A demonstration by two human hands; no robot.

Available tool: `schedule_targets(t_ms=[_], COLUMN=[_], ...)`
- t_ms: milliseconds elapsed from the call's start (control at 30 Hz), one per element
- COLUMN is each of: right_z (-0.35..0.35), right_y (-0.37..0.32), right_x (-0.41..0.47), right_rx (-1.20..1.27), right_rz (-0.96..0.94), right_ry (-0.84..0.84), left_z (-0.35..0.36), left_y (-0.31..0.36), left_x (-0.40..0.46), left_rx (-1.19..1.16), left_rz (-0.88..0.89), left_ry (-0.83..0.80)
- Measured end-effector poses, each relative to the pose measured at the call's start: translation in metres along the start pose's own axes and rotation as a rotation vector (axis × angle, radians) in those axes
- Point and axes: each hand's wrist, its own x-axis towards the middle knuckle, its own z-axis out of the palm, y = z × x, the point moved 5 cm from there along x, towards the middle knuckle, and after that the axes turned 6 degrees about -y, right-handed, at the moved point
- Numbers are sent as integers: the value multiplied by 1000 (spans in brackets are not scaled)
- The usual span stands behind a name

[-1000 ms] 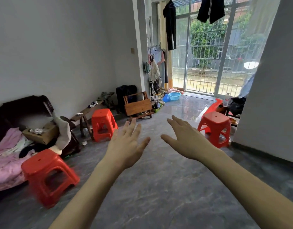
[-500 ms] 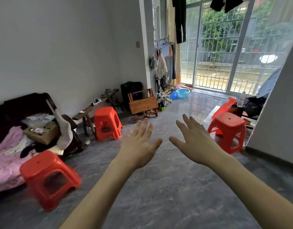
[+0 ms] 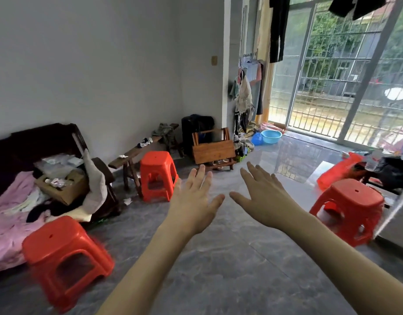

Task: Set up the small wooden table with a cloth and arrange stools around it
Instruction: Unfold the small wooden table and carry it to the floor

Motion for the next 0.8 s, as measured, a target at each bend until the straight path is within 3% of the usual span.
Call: schedule_targets(t_ms=[400, 800], right_z=[7, -5], right_y=[6, 107], right_x=[144, 281], right_rx=[-38, 21], right_rz=[36, 66], right_ry=[17, -2], left_z=[6, 5], left_y=[-85, -72], left_x=[121, 285], left_rx=[-81, -29], left_rz=[-63, -26], left_ry=[-25, -38])
